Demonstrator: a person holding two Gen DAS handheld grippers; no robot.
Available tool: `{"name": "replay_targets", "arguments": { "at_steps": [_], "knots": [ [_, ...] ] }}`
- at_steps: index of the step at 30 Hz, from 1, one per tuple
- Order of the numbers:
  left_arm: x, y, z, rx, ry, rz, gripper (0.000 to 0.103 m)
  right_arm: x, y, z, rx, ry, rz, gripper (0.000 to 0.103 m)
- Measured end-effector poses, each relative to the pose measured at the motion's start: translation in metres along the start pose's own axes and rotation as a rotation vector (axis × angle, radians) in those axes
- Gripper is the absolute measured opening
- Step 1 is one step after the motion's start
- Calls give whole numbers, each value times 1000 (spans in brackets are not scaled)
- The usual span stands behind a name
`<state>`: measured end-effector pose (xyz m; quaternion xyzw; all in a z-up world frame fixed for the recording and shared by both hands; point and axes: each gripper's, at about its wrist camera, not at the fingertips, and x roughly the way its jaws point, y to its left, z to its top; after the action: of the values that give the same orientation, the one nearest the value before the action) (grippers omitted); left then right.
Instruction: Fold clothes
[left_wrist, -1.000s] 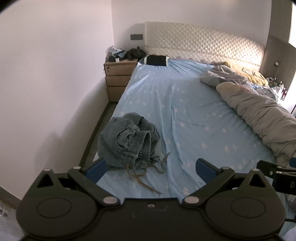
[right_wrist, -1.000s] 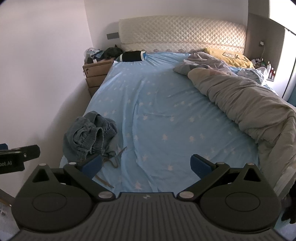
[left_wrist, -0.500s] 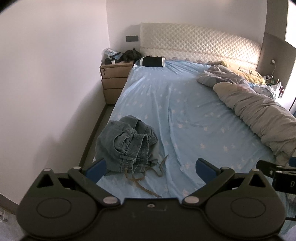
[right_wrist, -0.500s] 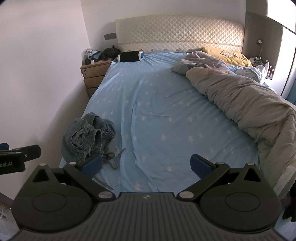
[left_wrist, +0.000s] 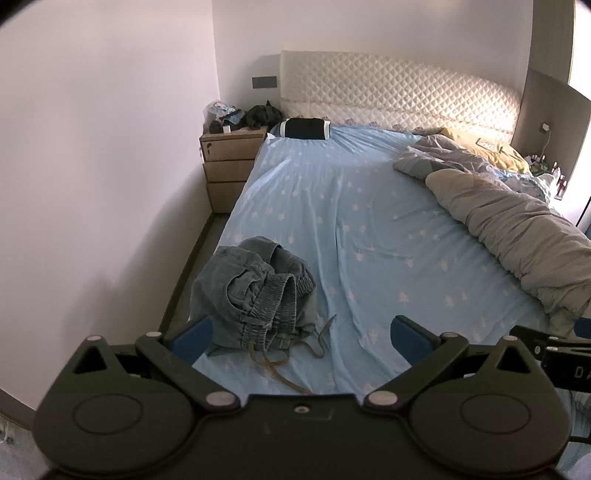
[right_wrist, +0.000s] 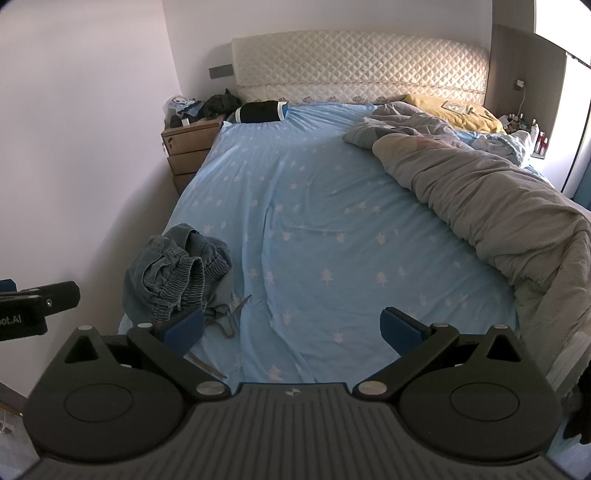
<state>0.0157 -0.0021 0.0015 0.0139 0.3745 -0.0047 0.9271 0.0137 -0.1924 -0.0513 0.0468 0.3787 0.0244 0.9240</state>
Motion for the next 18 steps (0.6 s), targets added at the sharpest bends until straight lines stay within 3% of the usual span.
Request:
{"name": "replay_targets", "arguments": {
  "at_steps": [18],
  "knots": [
    [-5,-8,-3,10,-8,0,103,-1,-11,-6,22,0,12,103]
  ]
}}
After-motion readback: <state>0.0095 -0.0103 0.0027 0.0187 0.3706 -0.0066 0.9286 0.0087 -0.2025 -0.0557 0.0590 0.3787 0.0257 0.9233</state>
